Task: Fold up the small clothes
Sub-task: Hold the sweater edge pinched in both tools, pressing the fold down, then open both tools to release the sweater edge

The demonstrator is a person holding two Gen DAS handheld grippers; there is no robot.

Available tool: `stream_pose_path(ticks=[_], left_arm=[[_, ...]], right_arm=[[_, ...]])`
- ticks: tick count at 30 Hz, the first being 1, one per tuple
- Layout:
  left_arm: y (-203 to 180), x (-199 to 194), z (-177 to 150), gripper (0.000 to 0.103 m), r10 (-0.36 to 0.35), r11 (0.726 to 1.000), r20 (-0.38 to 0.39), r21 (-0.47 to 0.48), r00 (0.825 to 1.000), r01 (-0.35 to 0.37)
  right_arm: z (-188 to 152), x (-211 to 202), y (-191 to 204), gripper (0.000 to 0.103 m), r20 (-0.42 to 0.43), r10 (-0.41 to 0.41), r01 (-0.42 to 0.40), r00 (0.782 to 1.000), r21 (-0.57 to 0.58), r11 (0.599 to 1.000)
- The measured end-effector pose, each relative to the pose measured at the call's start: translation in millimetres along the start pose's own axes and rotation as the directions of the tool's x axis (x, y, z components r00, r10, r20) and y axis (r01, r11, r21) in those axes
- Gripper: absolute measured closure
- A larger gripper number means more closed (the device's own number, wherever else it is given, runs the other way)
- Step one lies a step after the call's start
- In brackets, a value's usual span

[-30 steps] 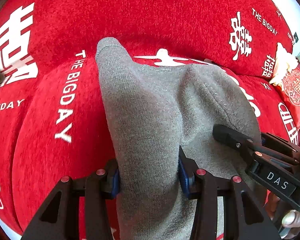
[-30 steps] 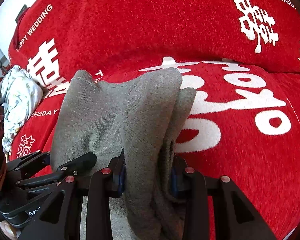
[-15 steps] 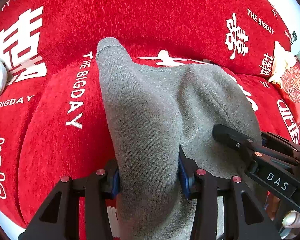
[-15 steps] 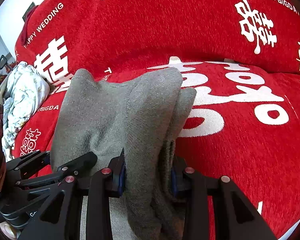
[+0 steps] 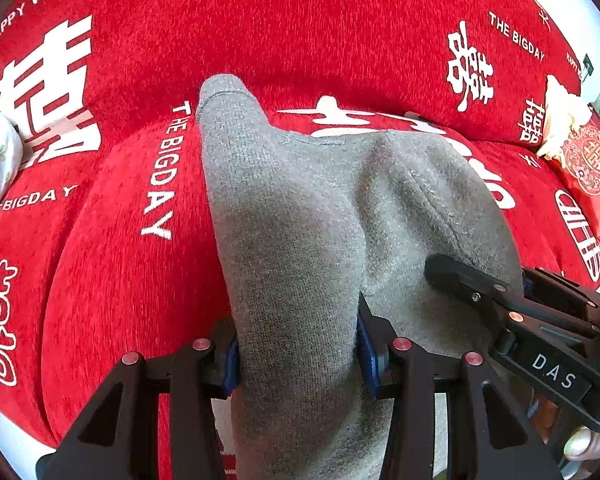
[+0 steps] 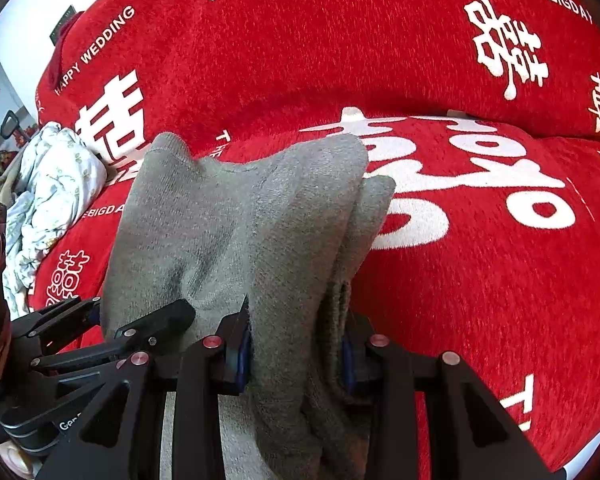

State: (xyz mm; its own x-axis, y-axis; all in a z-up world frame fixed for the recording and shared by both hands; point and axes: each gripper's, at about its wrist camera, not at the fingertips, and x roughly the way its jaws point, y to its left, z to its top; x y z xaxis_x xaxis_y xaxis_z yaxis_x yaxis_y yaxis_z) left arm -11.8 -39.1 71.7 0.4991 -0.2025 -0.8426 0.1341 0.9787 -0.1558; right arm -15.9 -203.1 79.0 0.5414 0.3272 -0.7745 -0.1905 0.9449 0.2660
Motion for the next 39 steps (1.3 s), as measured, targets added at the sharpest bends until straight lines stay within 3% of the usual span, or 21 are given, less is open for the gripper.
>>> stream_pose_path(ticks=[33,36,39], left_arm=[[5.9,12.3,-19.1,0.055,-0.015,1.0,0.002,-0.007,1.0,0.015],[8.6,13.4,-20.0,0.053,-0.028,1.0,0.006,-0.014,1.0,0.028],[12.9,16.2,-20.8,0.043,-0.031,0.999,0.013,-0.027,0.999,0.031]], right_arm=[[-16.0,7.1,-1.7,0.066,-0.008,-0.005,0.005,1.0,-0.004,1.0],[-17.1,9.1,-4.0,0.066,-0.005,0.0,0.0,1.0,0.0,1.0],[-17.9,11.4,-9.3,0.065,-0.003,0.014,-0.014,1.0,0.01,1.0]])
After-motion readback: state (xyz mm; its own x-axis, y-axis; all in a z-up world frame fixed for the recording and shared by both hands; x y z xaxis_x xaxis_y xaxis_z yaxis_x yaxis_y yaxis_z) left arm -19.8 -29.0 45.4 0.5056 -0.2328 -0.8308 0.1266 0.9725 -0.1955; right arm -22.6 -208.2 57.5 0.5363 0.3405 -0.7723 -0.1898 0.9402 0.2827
